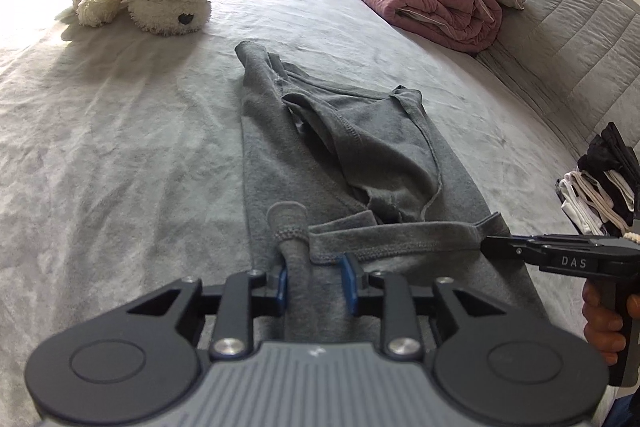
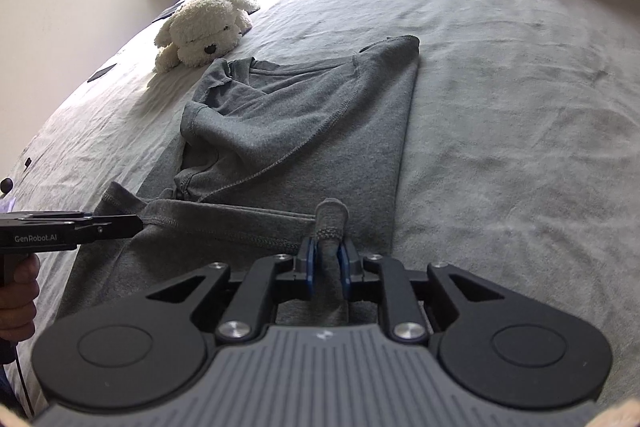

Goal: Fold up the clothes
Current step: 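Pinch the folded hem edge with both grippers, then lift the hem with both grippers and fold it over toward the collar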

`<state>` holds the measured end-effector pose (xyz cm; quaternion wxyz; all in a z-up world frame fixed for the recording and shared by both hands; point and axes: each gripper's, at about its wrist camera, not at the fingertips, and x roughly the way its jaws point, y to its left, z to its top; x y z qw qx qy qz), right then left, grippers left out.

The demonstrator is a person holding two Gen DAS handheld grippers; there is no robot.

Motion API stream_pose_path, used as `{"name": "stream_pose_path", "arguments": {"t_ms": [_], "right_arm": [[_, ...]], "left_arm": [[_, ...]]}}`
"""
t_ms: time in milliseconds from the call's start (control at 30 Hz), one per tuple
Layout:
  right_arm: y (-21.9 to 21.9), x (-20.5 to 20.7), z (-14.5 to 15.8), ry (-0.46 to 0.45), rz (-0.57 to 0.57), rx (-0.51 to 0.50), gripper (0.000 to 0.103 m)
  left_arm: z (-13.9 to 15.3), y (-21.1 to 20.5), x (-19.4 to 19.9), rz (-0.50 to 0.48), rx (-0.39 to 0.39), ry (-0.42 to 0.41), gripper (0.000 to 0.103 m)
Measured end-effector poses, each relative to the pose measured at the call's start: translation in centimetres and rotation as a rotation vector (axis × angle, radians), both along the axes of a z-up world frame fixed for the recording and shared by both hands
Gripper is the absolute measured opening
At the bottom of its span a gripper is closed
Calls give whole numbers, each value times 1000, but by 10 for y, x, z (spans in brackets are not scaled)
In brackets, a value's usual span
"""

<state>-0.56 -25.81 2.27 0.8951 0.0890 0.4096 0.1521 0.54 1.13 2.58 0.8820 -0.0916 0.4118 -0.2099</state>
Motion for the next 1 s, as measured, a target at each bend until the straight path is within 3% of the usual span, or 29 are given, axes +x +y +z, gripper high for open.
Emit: {"name": "stream_pose_path", "arguments": {"t_ms": [100,267,433,600,1000], "right_arm": [[-1,0,-1,2,-6,9,19],[4,-2,1,-17,-7,-24,14],[15,-6,9,-58,4,-112,9],[23,-12,19,-124,23,-167,9],[28,-22,37,-226,54,-191,9]], "left_arm": [[0,-3,0,2,23,-17,25],[0,-11,-3,-2,87,-61,6],[6,-19,-10,-46,150,-125,5],[15,-15,-15,-64,123,-157,5],[37,-6,-22,-125,-56,-211,5]]}}
